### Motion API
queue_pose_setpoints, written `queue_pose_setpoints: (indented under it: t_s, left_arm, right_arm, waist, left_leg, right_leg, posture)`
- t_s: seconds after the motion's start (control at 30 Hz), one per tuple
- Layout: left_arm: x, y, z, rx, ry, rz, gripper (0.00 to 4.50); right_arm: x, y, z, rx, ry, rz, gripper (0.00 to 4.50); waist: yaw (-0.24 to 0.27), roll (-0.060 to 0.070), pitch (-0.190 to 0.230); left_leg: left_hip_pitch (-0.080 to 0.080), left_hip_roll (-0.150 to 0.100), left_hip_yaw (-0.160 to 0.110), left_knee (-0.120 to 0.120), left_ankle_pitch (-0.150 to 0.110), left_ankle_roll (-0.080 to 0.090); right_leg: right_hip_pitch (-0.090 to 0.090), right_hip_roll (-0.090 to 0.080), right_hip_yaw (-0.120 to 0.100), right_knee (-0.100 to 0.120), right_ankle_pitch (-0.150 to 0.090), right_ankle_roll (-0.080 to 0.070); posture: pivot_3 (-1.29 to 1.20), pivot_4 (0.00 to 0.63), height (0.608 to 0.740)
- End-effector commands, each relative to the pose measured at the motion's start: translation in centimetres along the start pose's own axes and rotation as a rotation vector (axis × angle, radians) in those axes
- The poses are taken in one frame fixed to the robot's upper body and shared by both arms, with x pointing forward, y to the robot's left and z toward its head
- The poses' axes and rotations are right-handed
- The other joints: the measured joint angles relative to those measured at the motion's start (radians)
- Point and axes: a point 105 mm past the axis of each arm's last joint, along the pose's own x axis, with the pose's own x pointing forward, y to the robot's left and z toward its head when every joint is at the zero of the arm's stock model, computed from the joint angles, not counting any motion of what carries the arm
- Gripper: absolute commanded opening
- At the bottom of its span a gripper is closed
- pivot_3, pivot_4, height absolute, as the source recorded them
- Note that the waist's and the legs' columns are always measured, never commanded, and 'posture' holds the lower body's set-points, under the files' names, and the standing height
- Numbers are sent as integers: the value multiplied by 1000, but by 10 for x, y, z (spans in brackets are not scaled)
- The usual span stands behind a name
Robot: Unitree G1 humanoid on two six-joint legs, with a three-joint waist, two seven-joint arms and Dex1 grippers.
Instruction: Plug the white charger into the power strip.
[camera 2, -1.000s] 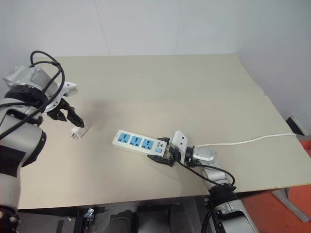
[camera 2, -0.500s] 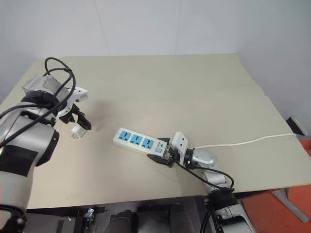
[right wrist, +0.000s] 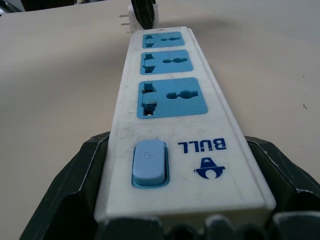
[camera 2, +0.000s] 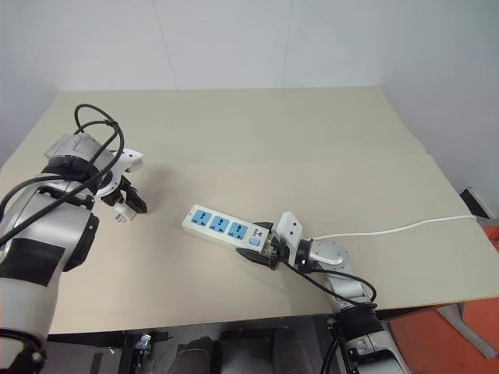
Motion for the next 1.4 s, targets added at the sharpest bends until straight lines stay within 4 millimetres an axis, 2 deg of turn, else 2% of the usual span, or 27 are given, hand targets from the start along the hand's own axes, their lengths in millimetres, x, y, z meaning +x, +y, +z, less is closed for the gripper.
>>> queue_pose_setpoints:
  t_s: [0.03,0.17,0.2,0.37,0.43,0.53,0.6,0.67,0.73,0.77,0.87,0.97,1.1,1.27,1.4]
  left_arm:
    - [-2,3,1,-7,-13,19,2401]
    - [-2,3,3,-11,-24,22,1149]
    - [-2,3,3,-12,-27,23,996]
    - [-7,5,10,17,-63,25,1003]
    - [-15,1,23,46,-146,-14,1003]
    - [-35,-4,55,76,-378,-60,1003]
    - [-44,-5,69,107,-497,-60,1003]
    - [-59,-12,89,197,-722,-104,1003]
    - [-70,-21,99,263,-897,-141,1003]
    - [-78,-33,102,317,-1012,-194,1003]
    - [-89,-58,92,442,-1139,-331,1003]
    - [-92,-76,81,544,-1189,-378,1003]
    - [-111,-109,74,547,-1320,-538,1003]
    - [-116,-149,41,716,-1437,-681,1003]
    - [-104,-176,5,861,-1419,-846,1003]
  right_arm:
    - [1,10,-7,44,8,25,3456]
    - [1,10,-8,48,14,26,3456]
    - [1,11,-9,50,14,26,3456]
    - [1,13,-9,54,16,27,3456]
    - [0,12,-9,56,16,24,3456]
    - [-1,13,-10,59,16,22,3456]
    - [-1,13,-11,59,18,23,3456]
    - [-2,13,-11,59,19,29,3456]
    - [-2,13,-11,55,16,38,3456]
    - [-3,14,-7,63,2,75,3456]
    - [-9,18,-2,64,-8,157,3456]
    - [-13,20,-1,45,7,202,3456]
    - [-16,22,-2,33,24,266,3456]
    - [-12,26,-6,16,36,314,3456]
    - [-8,29,-9,-1,48,339,3456]
  waist:
    - [0,0,0]
    - [0,0,0]
    - [1,0,0]
    - [1,0,0]
    - [2,0,0]
    - [3,0,0]
    - [7,-1,-1]
    - [8,-1,-1]
    - [10,-1,-1]
    - [10,0,-1]
    - [12,0,-2]
    - [16,0,-2]
    - [22,0,-2]
    - [16,1,-3]
    - [13,1,-3]
  left_leg:
    - [0,0,0,0,0,0]
    - [0,0,0,0,0,0]
    - [0,0,0,0,0,0]
    - [0,0,0,0,0,0]
    - [0,0,0,0,0,0]
    - [0,0,0,0,0,0]
    - [0,0,0,0,0,0]
    - [0,0,0,0,-1,-1]
    - [1,1,0,1,-1,-3]
    - [2,1,0,1,-1,-4]
    - [2,2,1,1,-2,-5]
    - [-1,1,1,2,-2,-5]
    - [-1,1,1,3,-2,-5]
    - [2,1,2,3,-2,-5]
    - [4,2,2,3,-2,-5]
  right_leg:
    - [0,0,0,0,0,0]
    - [0,0,0,0,0,0]
    - [0,0,0,0,0,0]
    - [0,0,0,0,0,0]
    - [0,0,0,0,0,0]
    - [0,0,0,0,0,0]
    - [0,0,0,0,0,0]
    - [0,-1,0,0,0,0]
    - [0,-1,0,1,0,0]
    - [0,-1,0,1,0,0]
    - [0,-1,2,1,0,0]
    - [-1,-1,1,1,0,0]
    - [0,-1,1,1,0,0]
    - [1,-1,3,1,0,0]
    - [2,0,3,1,0,-1]
  posture:
    - [0,150,740]
    - [0,150,740]
    - [0,150,740]
    - [0,150,740]
    - [0,150,740]
    - [0,150,740]
    - [0,150,740]
    - [0,150,740]
    - [0,150,740]
    - [0,150,740]
    - [0,150,740]
    - [0,150,740]
    - [0,150,740]
    - [0,150,740]
    - [0,150,740]
